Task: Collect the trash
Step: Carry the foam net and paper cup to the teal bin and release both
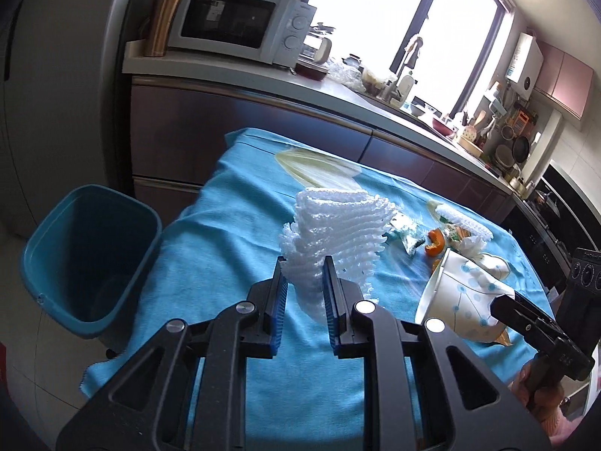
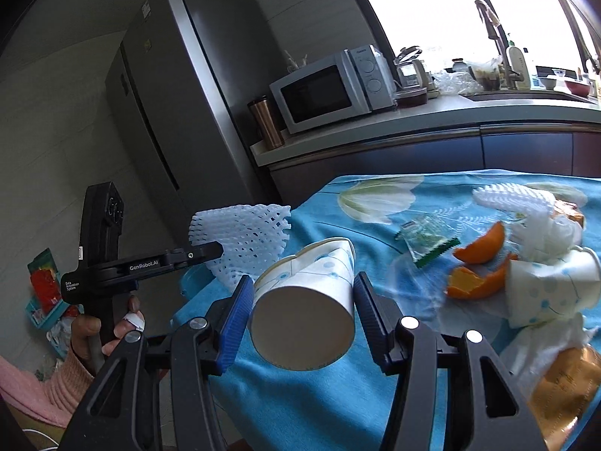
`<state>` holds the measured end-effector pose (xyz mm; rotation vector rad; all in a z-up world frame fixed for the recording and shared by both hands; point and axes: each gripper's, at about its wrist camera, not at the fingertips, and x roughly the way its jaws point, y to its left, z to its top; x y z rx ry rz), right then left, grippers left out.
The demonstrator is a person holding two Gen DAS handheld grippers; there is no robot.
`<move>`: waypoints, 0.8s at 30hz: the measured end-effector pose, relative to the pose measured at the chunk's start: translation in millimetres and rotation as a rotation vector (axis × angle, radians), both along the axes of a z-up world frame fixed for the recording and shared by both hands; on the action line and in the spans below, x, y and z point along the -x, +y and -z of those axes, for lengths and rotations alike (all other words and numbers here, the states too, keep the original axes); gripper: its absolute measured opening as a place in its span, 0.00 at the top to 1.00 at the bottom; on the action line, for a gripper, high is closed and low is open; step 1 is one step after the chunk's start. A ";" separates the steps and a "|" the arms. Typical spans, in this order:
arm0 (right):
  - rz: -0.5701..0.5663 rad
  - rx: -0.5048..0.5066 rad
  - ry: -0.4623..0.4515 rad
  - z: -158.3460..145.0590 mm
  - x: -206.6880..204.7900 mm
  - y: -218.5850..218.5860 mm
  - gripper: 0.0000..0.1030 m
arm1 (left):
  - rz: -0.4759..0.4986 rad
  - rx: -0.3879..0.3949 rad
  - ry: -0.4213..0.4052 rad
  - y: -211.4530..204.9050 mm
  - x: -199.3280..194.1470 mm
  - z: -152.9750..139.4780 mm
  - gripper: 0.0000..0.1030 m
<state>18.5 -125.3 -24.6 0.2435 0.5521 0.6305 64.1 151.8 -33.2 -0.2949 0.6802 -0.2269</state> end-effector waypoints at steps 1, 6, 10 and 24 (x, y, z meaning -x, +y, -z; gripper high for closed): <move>-0.025 0.002 0.000 -1.8 -4.8 9.8 0.49 | -0.024 -0.001 -0.003 10.5 3.4 -1.6 0.82; -0.158 0.005 -0.014 -12.5 -30.0 58.3 0.49 | -0.160 -0.006 0.000 69.1 12.8 -4.2 0.82; -0.247 0.005 -0.009 -16.9 -48.3 100.9 0.49 | -0.274 -0.005 0.016 120.7 18.3 2.2 0.82; -0.411 0.058 0.124 -7.5 -121.2 220.8 0.49 | -0.456 -0.053 0.155 215.9 -1.2 52.7 0.80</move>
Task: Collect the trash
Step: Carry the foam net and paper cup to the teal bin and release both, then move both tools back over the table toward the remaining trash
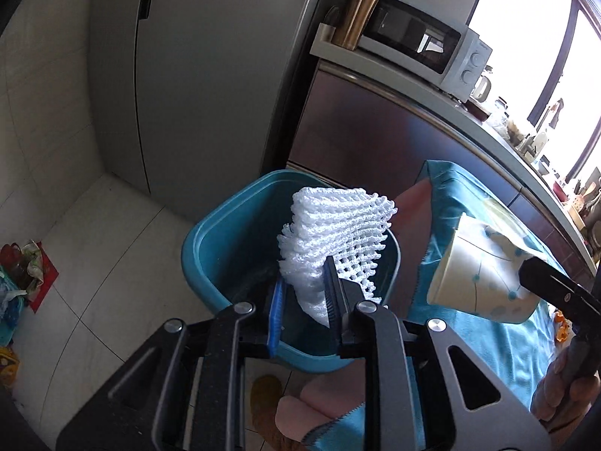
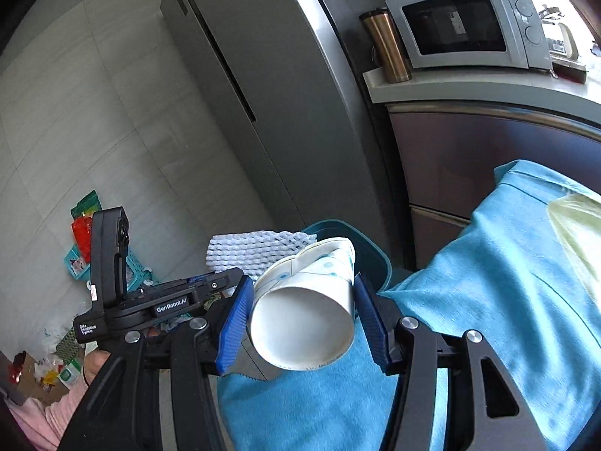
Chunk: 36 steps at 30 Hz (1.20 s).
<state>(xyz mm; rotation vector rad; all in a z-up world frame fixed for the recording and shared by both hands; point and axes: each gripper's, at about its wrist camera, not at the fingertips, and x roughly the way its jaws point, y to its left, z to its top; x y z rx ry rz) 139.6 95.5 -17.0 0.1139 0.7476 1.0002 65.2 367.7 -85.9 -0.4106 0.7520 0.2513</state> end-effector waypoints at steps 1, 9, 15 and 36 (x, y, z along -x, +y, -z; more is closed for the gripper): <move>-0.005 0.006 0.015 1.5 -4.7 5.2 0.49 | -0.004 -0.002 0.010 2.8 -2.5 3.5 0.80; -0.010 0.094 0.069 12.4 -23.5 48.8 0.48 | -0.011 0.000 0.061 6.5 -28.2 24.7 0.68; 0.011 0.139 0.099 24.4 -29.3 62.0 0.46 | -0.015 0.025 0.083 3.1 -39.8 43.5 0.58; 0.156 0.056 -0.059 -24.2 58.4 -113.4 0.40 | 0.279 -0.055 -0.135 -119.6 -17.1 -25.4 0.47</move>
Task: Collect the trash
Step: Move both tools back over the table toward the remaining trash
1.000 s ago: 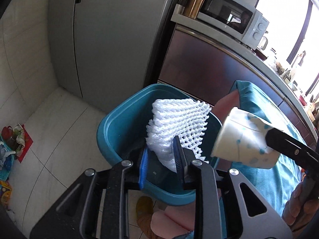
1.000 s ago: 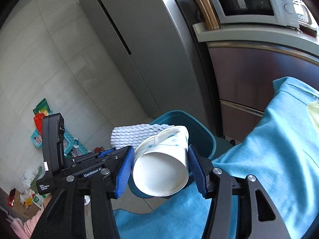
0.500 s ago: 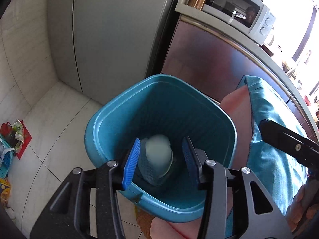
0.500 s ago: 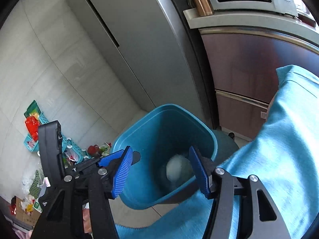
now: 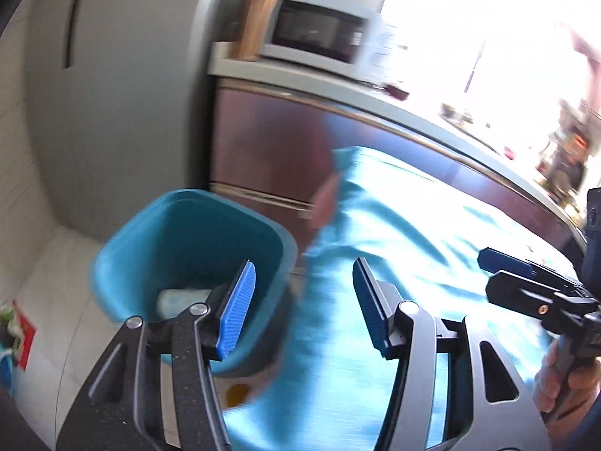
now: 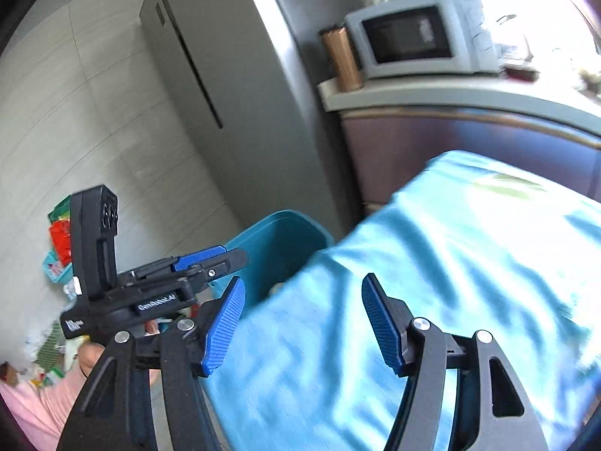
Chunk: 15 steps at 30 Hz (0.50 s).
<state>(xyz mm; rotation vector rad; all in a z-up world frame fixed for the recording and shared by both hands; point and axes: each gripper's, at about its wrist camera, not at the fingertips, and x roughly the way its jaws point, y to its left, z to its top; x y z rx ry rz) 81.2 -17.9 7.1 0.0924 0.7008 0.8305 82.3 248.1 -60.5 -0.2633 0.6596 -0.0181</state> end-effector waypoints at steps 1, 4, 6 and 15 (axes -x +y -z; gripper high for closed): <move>0.023 0.007 -0.011 0.2 6.0 -10.3 0.39 | 0.036 0.000 -0.008 -13.3 -0.6 -2.0 0.47; 0.102 0.018 -0.038 1.5 26.7 -46.3 0.40 | 0.133 0.003 -0.014 -52.5 -2.5 -5.2 0.45; 0.163 0.023 -0.055 2.1 39.9 -70.7 0.40 | 0.200 0.006 -0.014 -79.2 -4.9 -5.3 0.44; 0.486 0.020 -0.097 5.3 78.5 -185.0 0.39 | 0.475 0.032 0.005 -202.7 -3.2 -0.9 0.44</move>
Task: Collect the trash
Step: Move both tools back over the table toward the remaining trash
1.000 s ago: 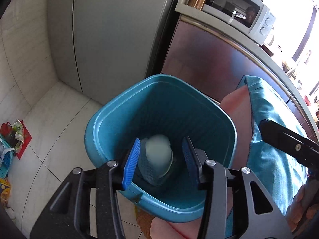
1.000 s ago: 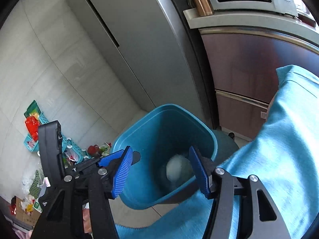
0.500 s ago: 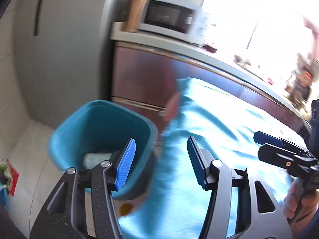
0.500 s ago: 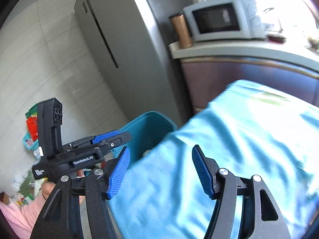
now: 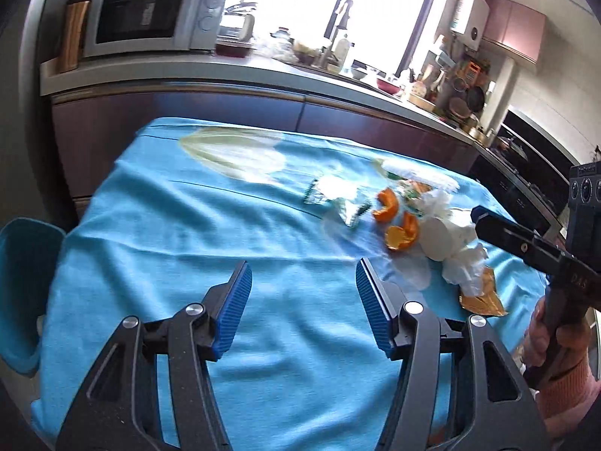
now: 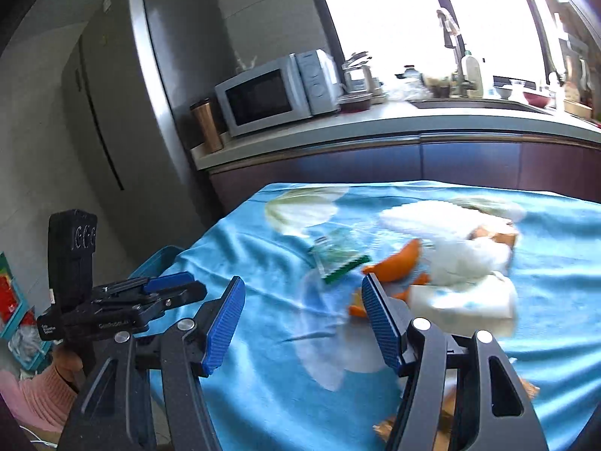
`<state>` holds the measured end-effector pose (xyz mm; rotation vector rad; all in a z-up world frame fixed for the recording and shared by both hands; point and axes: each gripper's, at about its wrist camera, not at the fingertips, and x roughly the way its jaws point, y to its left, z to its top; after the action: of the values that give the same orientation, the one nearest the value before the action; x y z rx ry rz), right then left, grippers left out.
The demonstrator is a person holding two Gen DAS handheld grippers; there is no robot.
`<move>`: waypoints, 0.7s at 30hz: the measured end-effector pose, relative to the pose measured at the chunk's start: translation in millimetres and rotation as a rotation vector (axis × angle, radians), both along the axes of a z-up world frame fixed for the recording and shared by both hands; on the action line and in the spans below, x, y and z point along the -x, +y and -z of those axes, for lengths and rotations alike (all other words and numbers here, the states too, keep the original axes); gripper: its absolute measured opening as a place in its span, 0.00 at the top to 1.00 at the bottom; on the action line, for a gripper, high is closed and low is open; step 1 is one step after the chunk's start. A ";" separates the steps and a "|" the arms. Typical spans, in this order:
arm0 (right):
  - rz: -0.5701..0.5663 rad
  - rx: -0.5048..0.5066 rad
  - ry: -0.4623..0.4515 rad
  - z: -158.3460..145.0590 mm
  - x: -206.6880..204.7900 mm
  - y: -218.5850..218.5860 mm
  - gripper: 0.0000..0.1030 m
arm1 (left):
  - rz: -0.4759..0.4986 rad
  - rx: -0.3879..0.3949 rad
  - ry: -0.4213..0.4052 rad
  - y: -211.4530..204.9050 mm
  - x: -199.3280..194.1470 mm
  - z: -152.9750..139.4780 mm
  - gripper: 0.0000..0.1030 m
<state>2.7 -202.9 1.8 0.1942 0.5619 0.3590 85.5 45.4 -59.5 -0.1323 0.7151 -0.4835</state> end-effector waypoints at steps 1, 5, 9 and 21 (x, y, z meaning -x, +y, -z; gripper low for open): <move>0.033 -0.003 -0.006 -0.2 3.0 -12.6 0.39 | 0.033 0.002 0.003 -13.4 3.7 1.4 0.44; 0.143 -0.035 0.007 4.8 -7.2 -50.2 0.39 | 0.157 0.028 0.032 -55.4 6.3 6.1 0.44; 0.192 -0.054 0.045 18.2 -17.3 -75.4 0.39 | 0.275 0.050 0.057 -96.7 11.3 8.9 0.39; 0.107 -0.096 0.091 38.6 -30.2 -80.2 0.53 | 0.388 -0.016 0.150 -185.1 1.2 31.0 0.42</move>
<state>32.9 -283.1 -36.8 0.3328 0.6217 0.2745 84.2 -139.7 -90.5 -0.0130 0.8964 -0.8446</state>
